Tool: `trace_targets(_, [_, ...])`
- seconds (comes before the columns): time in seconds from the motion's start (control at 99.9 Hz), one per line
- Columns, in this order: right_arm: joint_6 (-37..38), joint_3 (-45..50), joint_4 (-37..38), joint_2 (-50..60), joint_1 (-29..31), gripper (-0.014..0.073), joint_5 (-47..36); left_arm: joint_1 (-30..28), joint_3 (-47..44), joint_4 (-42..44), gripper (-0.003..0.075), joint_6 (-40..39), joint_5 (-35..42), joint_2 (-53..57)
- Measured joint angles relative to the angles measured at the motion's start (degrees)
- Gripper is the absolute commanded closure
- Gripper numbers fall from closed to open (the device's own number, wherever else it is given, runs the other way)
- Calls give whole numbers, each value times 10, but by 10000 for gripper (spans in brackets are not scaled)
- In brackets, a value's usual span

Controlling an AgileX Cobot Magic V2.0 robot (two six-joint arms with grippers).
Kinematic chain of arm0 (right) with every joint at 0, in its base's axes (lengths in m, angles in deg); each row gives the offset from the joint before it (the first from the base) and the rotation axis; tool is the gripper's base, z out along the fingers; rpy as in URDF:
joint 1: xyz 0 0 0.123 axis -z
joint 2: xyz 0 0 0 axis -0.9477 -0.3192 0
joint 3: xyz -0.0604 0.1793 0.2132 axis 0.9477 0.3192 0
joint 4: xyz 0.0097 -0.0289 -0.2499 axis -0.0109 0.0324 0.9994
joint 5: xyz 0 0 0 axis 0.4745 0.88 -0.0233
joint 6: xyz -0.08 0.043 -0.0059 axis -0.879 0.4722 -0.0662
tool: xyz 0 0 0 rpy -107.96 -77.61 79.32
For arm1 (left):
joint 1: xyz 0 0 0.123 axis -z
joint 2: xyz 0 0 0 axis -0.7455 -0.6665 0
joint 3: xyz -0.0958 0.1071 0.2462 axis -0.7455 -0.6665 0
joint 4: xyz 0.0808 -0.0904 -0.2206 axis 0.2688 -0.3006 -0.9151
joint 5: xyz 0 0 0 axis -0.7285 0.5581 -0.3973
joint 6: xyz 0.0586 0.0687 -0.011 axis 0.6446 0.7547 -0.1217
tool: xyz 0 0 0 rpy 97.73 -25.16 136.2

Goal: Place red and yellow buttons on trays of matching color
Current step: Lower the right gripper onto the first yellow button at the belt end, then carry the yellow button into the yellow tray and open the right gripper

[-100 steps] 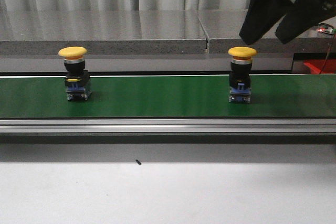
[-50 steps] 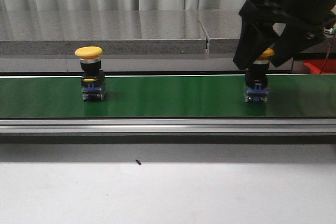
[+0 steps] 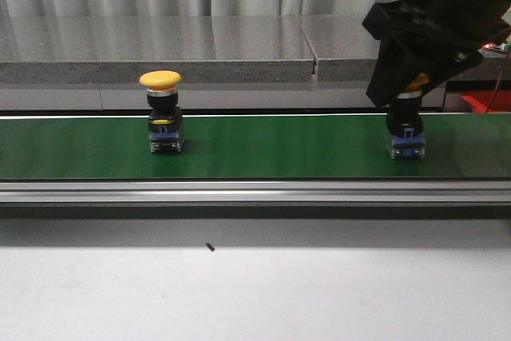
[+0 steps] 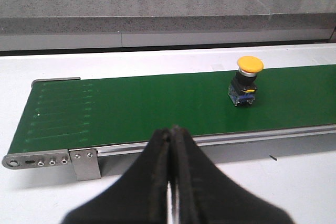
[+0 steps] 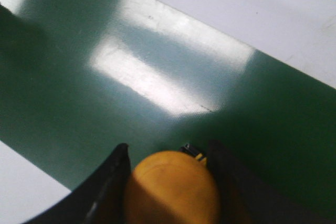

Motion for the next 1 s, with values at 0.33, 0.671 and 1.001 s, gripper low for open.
trace_targets(0.33, [19, -58, 0, 88, 62, 379, 119, 0, 0, 0, 741, 0, 0, 0])
trace_targets(0.671, [21, -58, 1, 160, 297, 379, 204, 0, 0, 0, 741, 0, 0, 0])
trace_targets(1.001, [21, 15, -4, 162, 393, 379, 175, 0, 0, 0, 741, 0, 0, 0])
